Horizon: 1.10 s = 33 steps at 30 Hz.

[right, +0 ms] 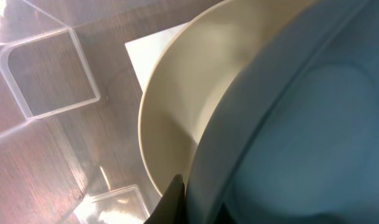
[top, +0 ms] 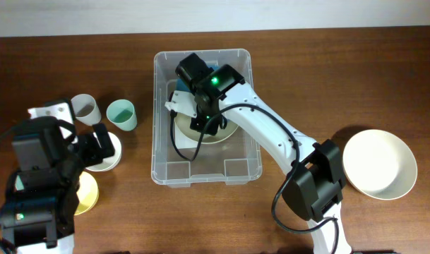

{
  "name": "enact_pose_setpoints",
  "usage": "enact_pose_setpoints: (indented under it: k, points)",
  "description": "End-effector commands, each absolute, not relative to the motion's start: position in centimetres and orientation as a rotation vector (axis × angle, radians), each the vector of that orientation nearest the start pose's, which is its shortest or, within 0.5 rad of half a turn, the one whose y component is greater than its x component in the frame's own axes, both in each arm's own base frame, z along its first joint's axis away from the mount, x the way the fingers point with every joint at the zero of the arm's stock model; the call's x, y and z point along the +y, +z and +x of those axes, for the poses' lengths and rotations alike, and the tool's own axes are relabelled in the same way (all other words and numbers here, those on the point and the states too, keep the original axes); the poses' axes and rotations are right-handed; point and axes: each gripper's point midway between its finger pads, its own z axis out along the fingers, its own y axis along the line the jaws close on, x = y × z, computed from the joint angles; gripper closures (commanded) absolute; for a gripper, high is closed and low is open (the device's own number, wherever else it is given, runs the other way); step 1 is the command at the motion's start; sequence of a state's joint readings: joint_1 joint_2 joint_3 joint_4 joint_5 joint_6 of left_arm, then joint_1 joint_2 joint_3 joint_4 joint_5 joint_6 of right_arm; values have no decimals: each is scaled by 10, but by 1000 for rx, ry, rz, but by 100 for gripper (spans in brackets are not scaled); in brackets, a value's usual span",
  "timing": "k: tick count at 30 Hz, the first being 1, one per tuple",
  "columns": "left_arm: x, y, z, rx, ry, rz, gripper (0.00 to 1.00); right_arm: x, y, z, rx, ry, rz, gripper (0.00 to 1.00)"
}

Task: Pack container
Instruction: 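Place the dark-blue bowl into the bin on the cream bowl, then reach the right gripper to the cream plate and grasp its edge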

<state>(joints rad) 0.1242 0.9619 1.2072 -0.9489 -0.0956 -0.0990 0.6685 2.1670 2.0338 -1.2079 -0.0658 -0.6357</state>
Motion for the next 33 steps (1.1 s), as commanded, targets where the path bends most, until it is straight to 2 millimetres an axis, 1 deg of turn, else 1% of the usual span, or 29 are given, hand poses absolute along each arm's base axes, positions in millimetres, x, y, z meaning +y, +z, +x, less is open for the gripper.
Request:
enact_pose_setpoints:
  k: [1, 2, 5, 7, 9, 10, 11, 12, 13, 14, 15, 16, 17, 19, 20, 22, 24, 25, 27, 28, 30, 31, 32, 33]
  points:
    - [57, 293, 279, 2252, 125, -341, 0, 305, 114, 360, 2302, 120, -1803, 73]
    - [57, 292, 279, 2257, 125, -341, 1, 305, 114, 360, 2301, 120, -1803, 69]
    - [57, 289, 278, 2268, 125, -342, 1, 307, 115, 363, 2292, 118, -1796, 66]
    - [57, 290, 278, 2268, 125, -342, 1, 307, 120, 366, 2292, 109, -1773, 62]
    - [57, 289, 278, 2268, 125, -342, 1, 306, 138, 379, 2320, 45, -1647, 61]
    - [57, 290, 278, 2268, 126, -343, 1, 302, 153, 389, 2330, -13, -1554, 60]
    - [57, 290, 278, 2267, 126, -343, 1, 294, 174, 404, 2339, -94, -1417, 60]
    - [57, 290, 278, 2267, 126, -343, 1, 289, 185, 411, 2343, -133, -1342, 60]
    - [57, 290, 278, 2268, 126, -343, 1, 270, 216, 429, 2359, -223, -1106, 60]
    - [57, 290, 278, 2268, 126, -343, 1, 259, 232, 437, 2363, -252, -978, 60]
    - [57, 290, 278, 2267, 126, -343, 1, 243, 250, 445, 2368, -267, -820, 59]
    - [57, 290, 278, 2266, 126, -342, 1, 224, 270, 452, 2371, -252, -661, 59]
    - [57, 290, 278, 2265, 126, -342, 1, 208, 282, 455, 2377, -233, -544, 59]
    - [57, 290, 278, 2266, 125, -342, 1, 168, 300, 459, 2398, -195, -284, 57]
    - [57, 290, 278, 2266, 125, -342, 0, 134, 309, 459, 2415, -184, -102, 56]
    - [57, 290, 278, 2266, 125, -342, 0, 83, 314, 452, 2441, -197, 125, 55]
    - [57, 290, 278, 2265, 126, -342, 1, 38, 314, 442, 2475, -220, 276, 55]
    - [57, 290, 278, 2265, 125, -342, 1, 16, 312, 435, 2503, -218, 348, 55]
    - [57, 290, 278, 2265, 126, -342, 1, -14, 304, 425, 2554, -206, 445, 55]
    - [57, 290, 278, 2265, 125, -342, 1, -39, 296, 414, 2601, -181, 533, 55]
    - [57, 290, 278, 2265, 125, -342, 1, -62, 287, 402, 2643, -155, 626, 55]
    - [57, 290, 278, 2265, 125, -342, 1, -80, 279, 391, 2678, -123, 714, 55]
    - [57, 290, 278, 2265, 125, -342, 1, -87, 274, 386, 2693, -113, 748, 55]
    - [57, 290, 278, 2264, 125, -342, 1, -98, 263, 379, 2721, -112, 804, 55]
